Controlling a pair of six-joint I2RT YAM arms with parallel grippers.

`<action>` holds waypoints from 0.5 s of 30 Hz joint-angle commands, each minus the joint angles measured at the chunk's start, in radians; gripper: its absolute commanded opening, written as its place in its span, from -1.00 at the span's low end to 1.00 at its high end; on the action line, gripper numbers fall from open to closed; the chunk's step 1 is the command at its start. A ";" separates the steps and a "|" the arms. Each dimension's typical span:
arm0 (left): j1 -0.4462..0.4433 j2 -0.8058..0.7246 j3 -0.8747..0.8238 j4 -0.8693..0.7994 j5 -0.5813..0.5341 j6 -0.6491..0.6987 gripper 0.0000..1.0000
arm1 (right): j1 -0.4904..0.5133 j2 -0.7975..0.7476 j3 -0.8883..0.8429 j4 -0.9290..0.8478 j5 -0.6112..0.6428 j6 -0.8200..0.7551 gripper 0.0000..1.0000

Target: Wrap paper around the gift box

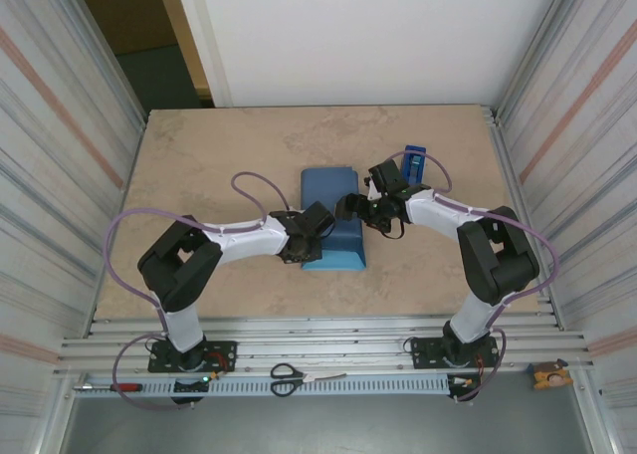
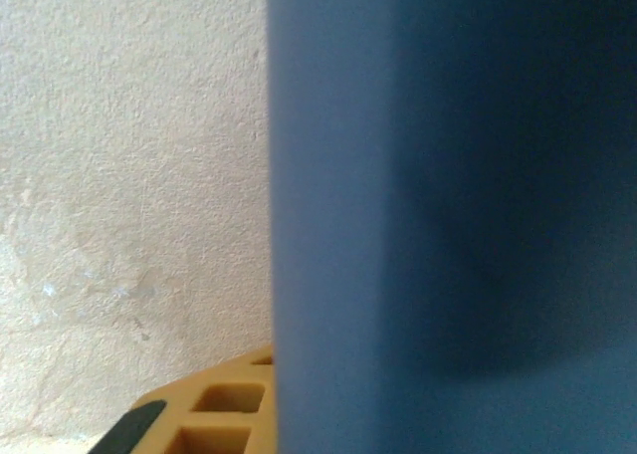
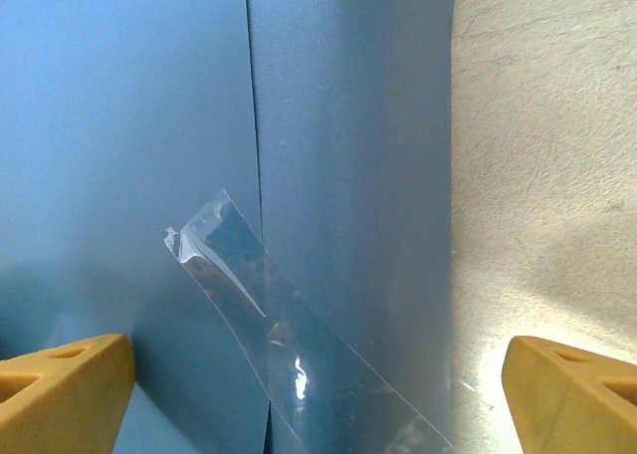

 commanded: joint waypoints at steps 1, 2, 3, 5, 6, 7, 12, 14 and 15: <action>0.017 -0.003 0.012 -0.002 -0.017 0.017 -0.65 | 0.009 0.043 -0.003 -0.115 0.066 -0.039 0.86; 0.020 -0.008 0.008 0.004 -0.016 0.018 -0.67 | 0.009 0.044 -0.003 -0.115 0.066 -0.039 0.86; 0.022 -0.012 0.004 0.011 -0.012 0.020 -0.70 | 0.009 0.046 -0.003 -0.115 0.066 -0.039 0.86; 0.024 -0.016 0.000 0.024 -0.003 0.022 -0.77 | 0.009 0.048 -0.003 -0.115 0.063 -0.039 0.86; 0.024 -0.015 0.002 0.026 0.000 0.023 -0.81 | 0.010 0.049 -0.002 -0.115 0.063 -0.039 0.86; 0.024 -0.013 0.004 0.028 0.004 0.024 -0.83 | 0.010 0.048 -0.002 -0.115 0.063 -0.039 0.86; 0.024 -0.007 0.007 0.023 0.014 0.037 -1.00 | 0.011 0.049 -0.002 -0.118 0.065 -0.039 0.86; 0.022 -0.008 0.005 0.025 0.015 0.041 -1.00 | 0.012 0.049 -0.002 -0.118 0.066 -0.039 0.86; 0.021 -0.009 0.005 0.025 0.018 0.046 -1.00 | 0.012 0.049 -0.001 -0.118 0.068 -0.039 0.86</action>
